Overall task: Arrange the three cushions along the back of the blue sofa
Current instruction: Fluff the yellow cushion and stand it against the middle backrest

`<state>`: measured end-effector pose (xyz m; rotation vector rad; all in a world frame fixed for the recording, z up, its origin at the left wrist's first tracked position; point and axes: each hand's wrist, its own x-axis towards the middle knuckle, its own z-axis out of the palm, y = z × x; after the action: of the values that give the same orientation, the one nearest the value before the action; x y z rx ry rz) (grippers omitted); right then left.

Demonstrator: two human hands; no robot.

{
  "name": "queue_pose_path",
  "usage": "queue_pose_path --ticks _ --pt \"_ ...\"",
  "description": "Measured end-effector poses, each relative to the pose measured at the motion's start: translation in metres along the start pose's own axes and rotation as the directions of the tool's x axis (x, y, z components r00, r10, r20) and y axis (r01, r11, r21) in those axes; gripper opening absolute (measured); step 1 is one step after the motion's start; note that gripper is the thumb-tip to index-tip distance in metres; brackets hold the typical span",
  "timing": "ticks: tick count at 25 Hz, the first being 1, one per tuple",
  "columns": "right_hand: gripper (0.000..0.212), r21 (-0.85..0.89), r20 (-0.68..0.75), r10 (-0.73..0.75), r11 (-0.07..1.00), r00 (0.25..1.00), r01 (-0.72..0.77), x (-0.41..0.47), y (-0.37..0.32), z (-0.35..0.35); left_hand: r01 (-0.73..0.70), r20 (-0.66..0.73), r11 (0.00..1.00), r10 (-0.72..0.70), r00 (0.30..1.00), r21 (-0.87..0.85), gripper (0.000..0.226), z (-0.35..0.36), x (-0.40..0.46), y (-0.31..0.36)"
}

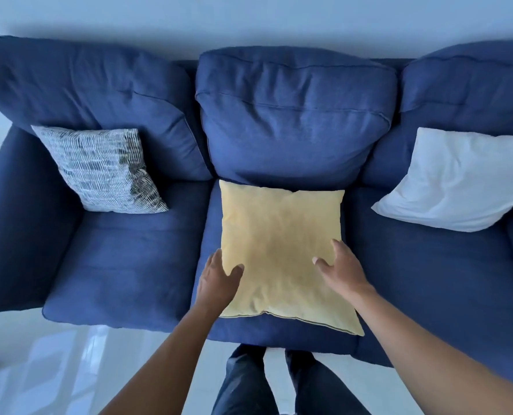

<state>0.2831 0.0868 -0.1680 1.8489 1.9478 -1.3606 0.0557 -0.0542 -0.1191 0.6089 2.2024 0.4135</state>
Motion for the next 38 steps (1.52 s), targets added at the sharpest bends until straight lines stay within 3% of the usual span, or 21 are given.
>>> queue_pose_path --ticks 6,12,16,18,21,27,31,34,38 --pt "0.088 0.231 -0.027 0.237 0.947 0.971 -0.225 0.062 0.010 0.009 0.104 0.132 0.994 -0.106 0.986 0.027 0.068 0.010 0.097 -0.006" --pt "0.110 0.429 -0.030 0.424 0.823 0.905 -0.372 0.135 0.019 0.030 0.340 0.234 0.930 -0.302 0.924 -0.142 0.077 0.022 0.181 -0.017" --pt "0.116 0.614 0.175 0.452 0.645 0.875 -0.456 0.142 0.012 0.037 0.478 0.385 0.809 -0.342 0.857 -0.343 0.050 0.040 0.201 -0.028" --pt "0.104 0.646 0.269 0.412 0.594 0.871 -0.480 0.129 0.007 0.034 0.483 0.410 0.795 -0.328 0.851 -0.368 0.044 0.040 0.193 -0.023" --pt "0.074 0.737 0.233 0.301 0.566 0.925 -0.370 0.097 -0.002 0.014 0.381 0.425 0.821 -0.191 0.885 -0.424 0.044 0.022 0.165 -0.012" --pt "0.082 0.820 -0.038 0.101 0.572 0.994 -0.027 0.062 -0.022 -0.038 0.006 0.230 0.834 0.146 0.962 -0.552 0.054 -0.035 0.150 0.027" --pt "0.075 0.785 -0.160 0.069 0.614 0.985 0.084 0.085 -0.036 -0.045 -0.149 0.065 0.847 0.211 0.975 -0.511 0.060 -0.041 0.177 0.054" --pt "0.064 0.751 -0.186 0.087 0.655 0.979 0.085 0.121 -0.041 -0.032 -0.107 0.048 0.887 0.144 0.988 -0.449 0.062 -0.023 0.211 0.059" --pt "0.071 0.736 -0.147 0.138 0.677 0.979 0.015 0.152 -0.040 -0.015 0.068 0.162 0.939 -0.013 0.987 -0.338 0.058 -0.002 0.233 0.059"
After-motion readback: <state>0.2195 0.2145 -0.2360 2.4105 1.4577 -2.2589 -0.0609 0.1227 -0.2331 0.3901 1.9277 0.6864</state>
